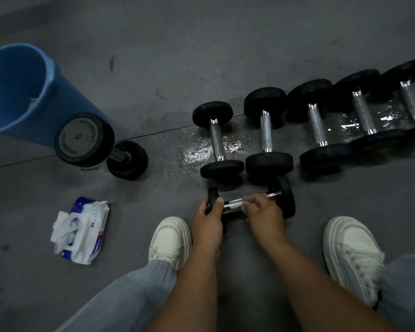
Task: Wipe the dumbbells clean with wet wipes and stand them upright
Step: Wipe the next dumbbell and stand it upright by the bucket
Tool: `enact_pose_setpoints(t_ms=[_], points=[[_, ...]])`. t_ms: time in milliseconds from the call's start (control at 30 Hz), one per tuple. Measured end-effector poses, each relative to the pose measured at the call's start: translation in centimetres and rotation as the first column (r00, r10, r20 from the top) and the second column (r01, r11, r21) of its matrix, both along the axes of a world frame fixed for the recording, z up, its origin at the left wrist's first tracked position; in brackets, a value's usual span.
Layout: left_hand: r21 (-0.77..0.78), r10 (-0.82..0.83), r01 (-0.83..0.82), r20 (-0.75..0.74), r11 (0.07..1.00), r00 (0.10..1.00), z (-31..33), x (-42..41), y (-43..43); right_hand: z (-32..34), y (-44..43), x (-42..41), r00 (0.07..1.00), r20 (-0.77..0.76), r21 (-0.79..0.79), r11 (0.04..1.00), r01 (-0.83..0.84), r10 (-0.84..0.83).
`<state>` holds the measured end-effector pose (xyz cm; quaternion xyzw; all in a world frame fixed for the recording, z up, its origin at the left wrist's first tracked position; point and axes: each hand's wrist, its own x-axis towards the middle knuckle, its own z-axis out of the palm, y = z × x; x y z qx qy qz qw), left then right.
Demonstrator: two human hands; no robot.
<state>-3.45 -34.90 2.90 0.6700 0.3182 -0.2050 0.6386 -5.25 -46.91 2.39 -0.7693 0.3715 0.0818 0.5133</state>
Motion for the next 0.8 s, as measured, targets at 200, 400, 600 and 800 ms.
enact_pose_setpoints(t_ms=[200, 400, 600, 800], points=[[-0.007, -0.009, 0.009, 0.005, 1.000, 1.000, -0.1, 0.0, 0.1, 0.7, 2.1, 0.7, 0.992, -0.125, 0.285, 0.957, 0.056, -0.021], [0.030, -0.013, 0.013, 0.003, 0.999, 1.000, -0.3, -0.1, 0.2, 1.5, 1.2, 2.1, 0.946, -0.119, 0.339, 0.884, 0.323, -0.301], [0.029, -0.017, 0.017, -0.008, 0.999, 1.000, 0.0, -0.1, 0.1, 1.3, 0.9, 3.1, 0.942, -0.116, 0.461, 0.823, 0.333, -0.316], [0.022, -0.005, 0.005, -0.007, 1.000, 1.000, 0.1, 0.0, 0.1, 1.8, 2.2, 2.2, 0.976, -0.208, 0.635, 0.750, 0.182, -0.061]])
